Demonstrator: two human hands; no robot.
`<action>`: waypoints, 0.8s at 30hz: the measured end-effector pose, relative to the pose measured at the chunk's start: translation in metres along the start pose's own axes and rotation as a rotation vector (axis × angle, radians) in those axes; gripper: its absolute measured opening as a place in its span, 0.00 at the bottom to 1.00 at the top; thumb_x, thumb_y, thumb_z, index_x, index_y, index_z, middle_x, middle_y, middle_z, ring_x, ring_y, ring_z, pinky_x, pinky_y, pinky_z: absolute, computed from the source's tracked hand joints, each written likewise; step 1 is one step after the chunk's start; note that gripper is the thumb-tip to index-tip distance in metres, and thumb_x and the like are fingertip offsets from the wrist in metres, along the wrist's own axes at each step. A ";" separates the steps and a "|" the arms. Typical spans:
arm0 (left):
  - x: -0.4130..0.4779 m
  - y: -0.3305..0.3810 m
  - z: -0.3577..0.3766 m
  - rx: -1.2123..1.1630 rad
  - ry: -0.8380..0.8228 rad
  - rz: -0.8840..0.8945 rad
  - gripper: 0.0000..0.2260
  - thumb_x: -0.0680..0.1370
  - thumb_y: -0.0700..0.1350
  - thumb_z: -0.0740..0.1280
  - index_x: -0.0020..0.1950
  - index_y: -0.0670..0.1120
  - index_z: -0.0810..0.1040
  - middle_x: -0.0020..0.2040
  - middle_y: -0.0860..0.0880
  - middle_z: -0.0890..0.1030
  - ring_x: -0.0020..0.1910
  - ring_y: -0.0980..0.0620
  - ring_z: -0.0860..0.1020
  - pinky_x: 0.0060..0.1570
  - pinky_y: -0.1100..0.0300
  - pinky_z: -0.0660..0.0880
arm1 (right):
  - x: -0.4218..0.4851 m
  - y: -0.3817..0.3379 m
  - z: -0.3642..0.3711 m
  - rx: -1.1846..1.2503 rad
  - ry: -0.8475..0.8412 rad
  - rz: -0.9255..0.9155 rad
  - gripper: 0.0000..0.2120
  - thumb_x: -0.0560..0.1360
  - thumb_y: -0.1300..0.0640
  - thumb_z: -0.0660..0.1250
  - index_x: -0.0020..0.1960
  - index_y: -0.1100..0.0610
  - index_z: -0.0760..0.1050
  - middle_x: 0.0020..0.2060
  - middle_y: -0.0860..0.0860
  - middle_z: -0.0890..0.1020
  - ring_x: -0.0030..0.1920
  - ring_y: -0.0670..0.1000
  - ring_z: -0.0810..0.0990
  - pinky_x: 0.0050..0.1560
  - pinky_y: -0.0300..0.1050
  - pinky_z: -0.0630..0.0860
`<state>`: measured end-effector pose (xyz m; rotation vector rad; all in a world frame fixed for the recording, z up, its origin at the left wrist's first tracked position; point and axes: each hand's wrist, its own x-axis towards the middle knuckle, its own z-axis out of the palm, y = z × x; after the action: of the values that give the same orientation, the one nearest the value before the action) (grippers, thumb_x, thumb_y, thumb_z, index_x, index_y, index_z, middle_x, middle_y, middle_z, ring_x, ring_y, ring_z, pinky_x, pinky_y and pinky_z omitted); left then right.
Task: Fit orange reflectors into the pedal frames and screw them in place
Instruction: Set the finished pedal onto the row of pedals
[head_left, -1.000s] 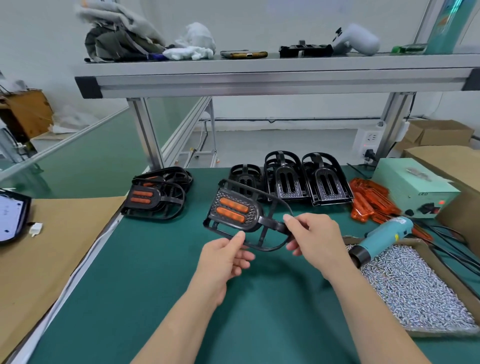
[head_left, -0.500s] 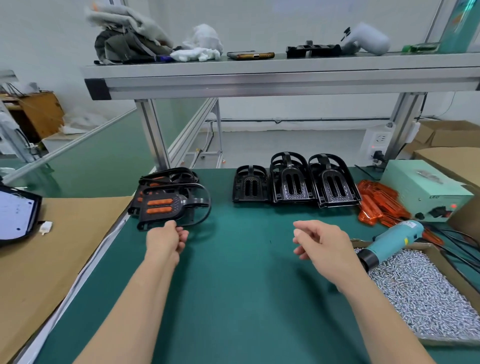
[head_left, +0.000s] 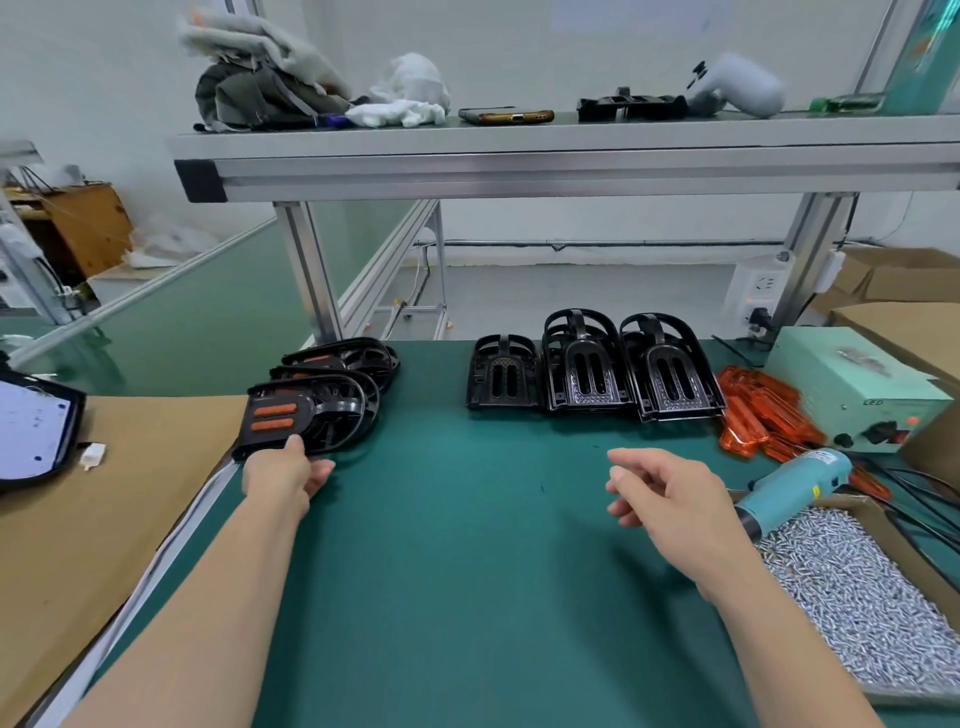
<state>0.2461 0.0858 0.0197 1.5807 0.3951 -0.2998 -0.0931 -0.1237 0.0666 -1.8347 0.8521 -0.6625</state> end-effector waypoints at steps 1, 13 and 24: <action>-0.001 -0.001 -0.001 0.022 0.002 0.014 0.07 0.84 0.46 0.61 0.57 0.43 0.70 0.36 0.42 0.80 0.23 0.53 0.78 0.23 0.63 0.76 | -0.001 0.001 0.000 0.003 -0.002 0.003 0.10 0.79 0.63 0.67 0.56 0.51 0.80 0.40 0.51 0.85 0.34 0.44 0.84 0.36 0.33 0.78; -0.014 -0.010 -0.009 0.429 0.024 0.153 0.28 0.83 0.60 0.55 0.42 0.37 0.78 0.24 0.44 0.81 0.29 0.46 0.77 0.32 0.58 0.72 | -0.009 -0.008 0.007 0.052 0.016 -0.086 0.10 0.79 0.62 0.68 0.55 0.49 0.81 0.37 0.49 0.85 0.36 0.46 0.85 0.46 0.45 0.82; -0.055 -0.030 0.008 0.751 0.122 0.405 0.26 0.80 0.57 0.51 0.38 0.42 0.79 0.38 0.42 0.82 0.42 0.40 0.79 0.45 0.50 0.76 | -0.025 0.020 0.070 -0.094 -0.181 -0.132 0.11 0.81 0.59 0.64 0.61 0.52 0.79 0.43 0.47 0.81 0.39 0.45 0.83 0.51 0.45 0.79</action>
<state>0.1840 0.0750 0.0160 2.3744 0.0333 -0.0281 -0.0613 -0.0717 0.0203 -2.0150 0.6568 -0.5364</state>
